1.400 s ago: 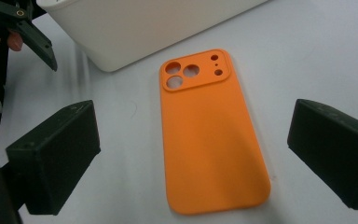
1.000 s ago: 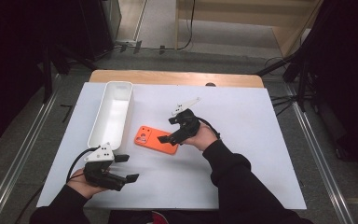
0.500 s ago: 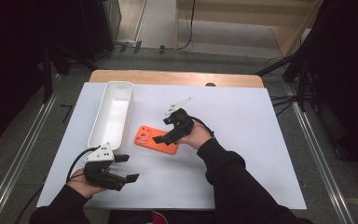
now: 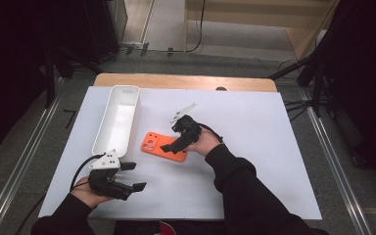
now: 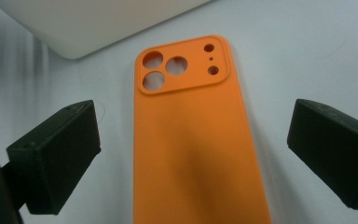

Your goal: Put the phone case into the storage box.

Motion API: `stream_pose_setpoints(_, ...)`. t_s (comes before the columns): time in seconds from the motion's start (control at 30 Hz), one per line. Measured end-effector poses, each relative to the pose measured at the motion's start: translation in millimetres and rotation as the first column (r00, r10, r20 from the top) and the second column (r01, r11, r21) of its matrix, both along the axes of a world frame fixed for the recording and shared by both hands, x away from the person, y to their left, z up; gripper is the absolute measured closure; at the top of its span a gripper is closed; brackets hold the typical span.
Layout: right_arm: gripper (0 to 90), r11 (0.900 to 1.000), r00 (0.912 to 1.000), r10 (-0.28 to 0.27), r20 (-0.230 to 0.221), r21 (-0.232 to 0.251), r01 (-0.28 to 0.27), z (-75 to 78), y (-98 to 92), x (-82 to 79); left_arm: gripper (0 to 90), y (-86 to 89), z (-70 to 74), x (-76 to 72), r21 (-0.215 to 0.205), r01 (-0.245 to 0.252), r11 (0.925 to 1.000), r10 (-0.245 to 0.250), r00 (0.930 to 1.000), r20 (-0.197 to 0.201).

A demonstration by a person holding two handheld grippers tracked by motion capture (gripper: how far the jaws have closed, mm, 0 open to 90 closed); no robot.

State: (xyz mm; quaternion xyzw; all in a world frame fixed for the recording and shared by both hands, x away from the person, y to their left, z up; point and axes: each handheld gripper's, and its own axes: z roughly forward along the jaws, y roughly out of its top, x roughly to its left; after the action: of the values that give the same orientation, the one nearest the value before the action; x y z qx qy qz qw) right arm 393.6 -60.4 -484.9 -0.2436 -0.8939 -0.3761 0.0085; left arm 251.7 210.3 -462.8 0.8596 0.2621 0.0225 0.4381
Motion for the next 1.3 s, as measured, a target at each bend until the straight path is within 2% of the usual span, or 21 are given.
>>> stream_pose_setpoints(0.27, 1.4, 0.997, 0.9993, 0.037, 0.004, -0.064, -0.036, -3.8, 3.7, -2.4, 19.1, 0.1, 0.1, -0.1, 0.0, 0.0, 1.0, 0.0, 1.0, 0.001)
stream_pose_setpoints(0.37, 1.4, 0.994, 0.9982, 0.058, 0.012, -0.095, -0.057, -5.4, 4.5, -2.7, 19.1, -0.2, 0.0, -0.3, 0.0, 0.001, 1.0, -0.001, 1.0, 0.001)
stream_pose_setpoints(0.43, 1.5, 0.989, 0.9981, 0.06, 0.015, -0.133, -0.058, -8.1, 5.6, -2.9, 19.1, -0.4, -0.2, -0.2, 0.001, 0.001, 1.0, -0.001, 1.0, 0.001)
stream_pose_setpoints(0.47, 1.5, 0.989, 0.9981, 0.06, 0.015, -0.133, -0.058, -8.1, 5.6, -2.9, 19.1, -0.6, -0.3, -0.1, 0.001, 0.002, 1.0, -0.002, 1.0, 0.001)
stream_pose_setpoints(0.5, 1.5, 0.988, 0.9987, 0.051, -0.001, -0.143, -0.05, -8.8, 6.4, -4.0, 19.1, -0.8, -0.4, 0.0, 0.0, 0.003, 1.0, -0.003, 1.0, 0.0)
stream_pose_setpoints(0.53, 1.5, 0.985, 0.9981, 0.061, 0.002, -0.162, -0.06, -10.4, 7.5, -3.8, 19.1, -0.9, -0.4, -0.1, 0.0, 0.003, 1.0, -0.003, 1.0, 0.0)
stream_pose_setpoints(0.8, 1.5, 0.977, 0.9979, 0.065, -0.011, -0.204, -0.065, -12.2, 9.6, -5.6, 19.1, -0.7, -0.4, -0.1, 0.0, 0.004, 1.0, -0.004, 1.0, 0.0)
stream_pose_setpoints(0.93, 1.5, 0.971, 0.9964, 0.084, -0.009, -0.226, -0.084, -14.7, 11.2, -6.3, 19.1, -0.5, -0.3, -0.1, 0.001, 0.002, 1.0, -0.002, 1.0, -0.001)
stream_pose_setpoints(1.0, 1.5, 0.962, 0.9947, 0.103, 0.007, -0.253, -0.098, -16.2, 12.6, -7.0, 19.1, -0.4, -0.3, -0.1, 0.001, 0.001, 1.0, -0.001, 1.0, -0.001)
stream_pose_setpoints(1.07, 1.5, 0.962, 0.9951, 0.099, 0.001, -0.256, -0.095, -15.8, 13.1, -7.5, 19.1, -0.5, -0.4, 0.0, 0.001, 0.003, 1.0, -0.003, 1.0, -0.001)
stream_pose_setpoints(1.17, 1.5, 0.96, 0.9946, 0.103, 0.016, -0.264, -0.095, -15.8, 13.8, -7.2, 19.1, -0.6, -0.4, -0.1, 0.001, 0.004, 1.0, -0.004, 1.0, -0.001)
stream_pose_setpoints(1.2, 4.5, 0.958, 0.995, 0.099, 0.012, -0.273, -0.092, -15.8, 15.0, -9.0, 19.1, -0.6, -0.4, -0.1, 0.001, 0.003, 1.0, -0.003, 1.0, -0.001)
stream_pose_setpoints(1.23, 6.1, 0.953, 0.9944, 0.102, 0.028, -0.288, -0.09, -15.1, 15.1, -9.4, 19.1, -0.5, -0.3, -0.2, 0.001, 0.001, 1.0, -0.001, 1.0, -0.001)
stream_pose_setpoints(1.27, 6.1, 0.953, 0.9944, 0.102, 0.028, -0.288, -0.09, -15.1, 15.1, -9.4, 19.1, -0.4, -0.3, -0.1, 0.001, 0.001, 1.0, -0.001, 1.0, -0.001)
stream_pose_setpoints(1.3, 6.2, 0.951, 0.9926, 0.112, 0.047, -0.293, -0.093, -15.6, 15.1, -9.9, 19.1, -0.4, -0.3, -0.1, 0.002, 0.001, 1.0, -0.001, 1.0, -0.001)
